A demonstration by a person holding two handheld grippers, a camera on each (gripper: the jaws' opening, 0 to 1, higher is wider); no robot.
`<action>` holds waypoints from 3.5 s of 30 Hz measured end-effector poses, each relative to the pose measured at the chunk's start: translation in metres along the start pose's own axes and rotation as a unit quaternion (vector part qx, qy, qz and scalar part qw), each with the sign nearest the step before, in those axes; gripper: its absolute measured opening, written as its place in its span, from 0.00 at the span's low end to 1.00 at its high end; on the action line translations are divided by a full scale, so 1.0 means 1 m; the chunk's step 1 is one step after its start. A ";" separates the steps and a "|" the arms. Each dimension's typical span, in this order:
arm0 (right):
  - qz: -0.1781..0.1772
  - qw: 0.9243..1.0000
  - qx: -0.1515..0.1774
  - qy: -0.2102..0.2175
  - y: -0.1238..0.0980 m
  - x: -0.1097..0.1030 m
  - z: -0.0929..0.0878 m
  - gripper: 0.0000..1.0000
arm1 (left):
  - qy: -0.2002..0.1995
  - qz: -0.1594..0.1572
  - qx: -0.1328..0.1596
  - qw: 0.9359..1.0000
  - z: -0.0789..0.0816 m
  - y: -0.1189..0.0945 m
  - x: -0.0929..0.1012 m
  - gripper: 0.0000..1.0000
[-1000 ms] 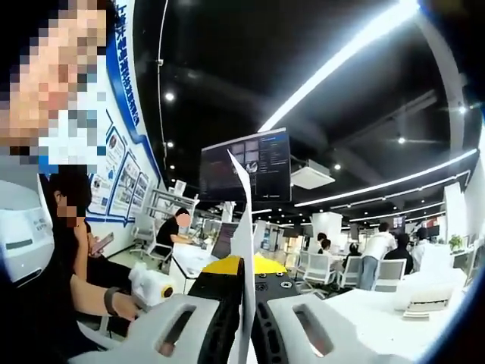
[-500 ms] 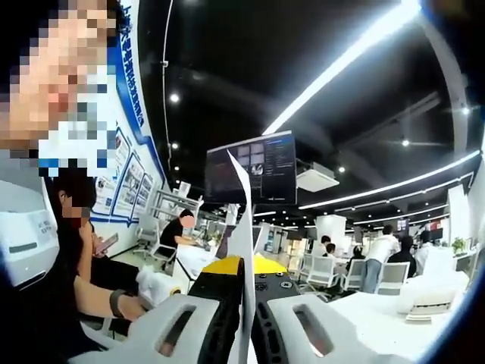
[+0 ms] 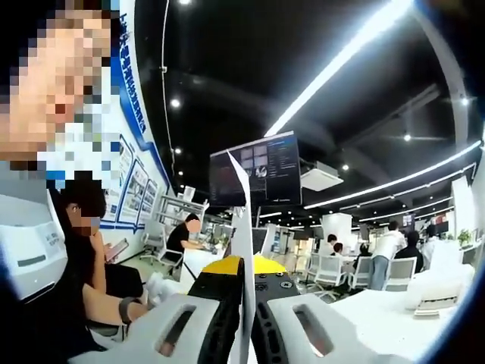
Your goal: Organize the stack of printing papers by aligning and flattening the scattered papers on the table
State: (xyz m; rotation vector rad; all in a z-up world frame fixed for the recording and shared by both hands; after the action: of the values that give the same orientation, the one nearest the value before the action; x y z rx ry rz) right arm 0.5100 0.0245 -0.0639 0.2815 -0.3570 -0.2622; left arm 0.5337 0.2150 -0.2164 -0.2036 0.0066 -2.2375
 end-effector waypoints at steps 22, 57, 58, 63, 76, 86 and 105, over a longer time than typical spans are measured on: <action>0.017 0.999 0.008 0.032 -0.001 -0.002 -0.002 0.00 | -0.008 -0.048 0.072 0.996 0.017 -0.003 0.012 0.84; 0.004 0.999 0.003 0.036 -0.002 0.004 -0.008 0.00 | 0.035 -0.094 0.113 0.989 0.032 -0.009 0.028 0.58; 0.005 0.999 0.003 0.037 -0.002 0.003 -0.009 0.00 | 0.034 -0.093 0.113 0.989 0.032 -0.009 0.028 0.58; 0.012 0.999 0.009 0.051 -0.003 -0.001 -0.012 0.00 | 0.037 -0.085 0.109 0.990 0.032 -0.010 0.028 0.59; 0.022 0.997 0.017 0.077 -0.009 -0.007 -0.030 0.00 | 0.012 -0.088 0.143 0.986 0.043 -0.018 0.025 0.59; 0.028 0.993 0.040 0.107 -0.019 -0.002 -0.043 0.00 | 0.033 -0.081 0.143 0.986 0.043 -0.019 0.025 0.50; 0.037 0.994 0.043 0.098 -0.025 0.002 -0.060 0.00 | 0.047 -0.066 0.156 0.984 0.044 -0.023 0.020 0.31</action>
State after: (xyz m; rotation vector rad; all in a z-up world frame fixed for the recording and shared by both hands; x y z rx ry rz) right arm 0.5296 0.0142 -0.1250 0.3760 -0.1845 -0.1449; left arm 0.5102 0.2161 -0.1684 0.0751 -0.3136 -2.3407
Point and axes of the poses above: the point that each gripper's makers call its tool centre point, and the gripper's own axes: y roughly forward along the fingers, x roughly to its right, z roughly out of its top, the point moved 8 cm from there along -y, roughly backward along the fingers, and after that the axes turned 9 degrees about -y, right-handed, at the moved point
